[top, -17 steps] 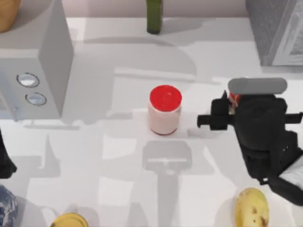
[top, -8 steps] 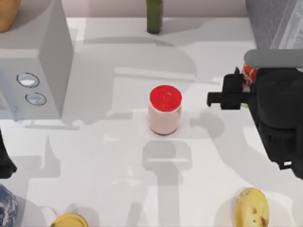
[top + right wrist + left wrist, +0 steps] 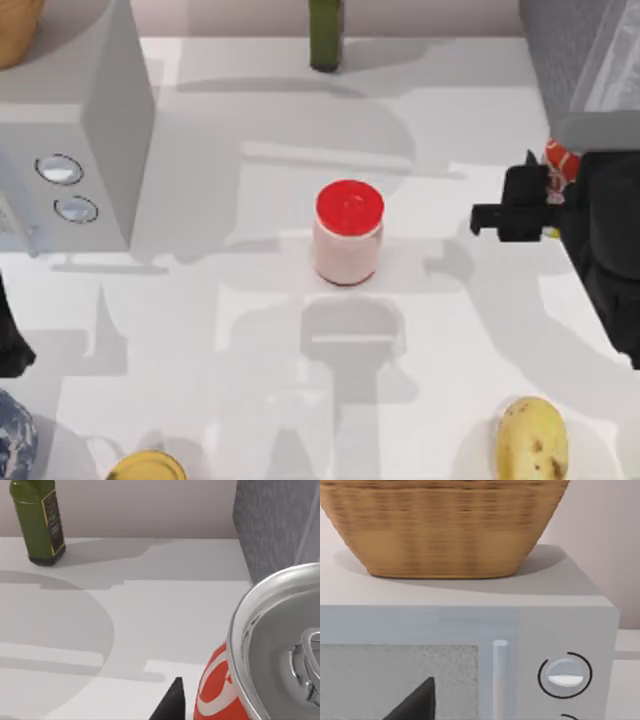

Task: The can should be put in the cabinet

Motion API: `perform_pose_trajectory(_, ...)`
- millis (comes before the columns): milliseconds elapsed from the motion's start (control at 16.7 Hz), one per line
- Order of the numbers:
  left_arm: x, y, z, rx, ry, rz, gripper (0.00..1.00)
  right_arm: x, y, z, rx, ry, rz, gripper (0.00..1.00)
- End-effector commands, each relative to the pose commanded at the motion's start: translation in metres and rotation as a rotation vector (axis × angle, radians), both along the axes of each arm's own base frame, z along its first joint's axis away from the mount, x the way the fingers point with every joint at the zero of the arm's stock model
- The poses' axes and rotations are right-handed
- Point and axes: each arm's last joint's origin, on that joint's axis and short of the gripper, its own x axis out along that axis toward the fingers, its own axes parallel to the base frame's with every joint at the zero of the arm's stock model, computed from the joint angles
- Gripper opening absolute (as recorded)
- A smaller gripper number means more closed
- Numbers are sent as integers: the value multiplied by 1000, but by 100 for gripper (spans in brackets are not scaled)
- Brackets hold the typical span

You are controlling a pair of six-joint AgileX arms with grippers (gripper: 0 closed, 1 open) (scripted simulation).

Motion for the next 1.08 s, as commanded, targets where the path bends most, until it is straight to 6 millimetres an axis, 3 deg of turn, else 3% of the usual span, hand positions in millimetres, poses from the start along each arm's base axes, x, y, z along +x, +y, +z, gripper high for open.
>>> perform_pose_trajectory(300,0,0,0,0,0,0,100,-28,-57,8,27,-20,-6,0)
perform_pose_trajectory(600,0,0,0,0,0,0,100,-81,-110,6,61,-172,7,0)
perform_pose_trajectory(840,0,0,0,0,0,0,100,-108,-132,-18,32,-266,17,0)
perform_pose_trajectory(1080,0,0,0,0,0,0,100,-116,-141,-36,11,-308,10,0)
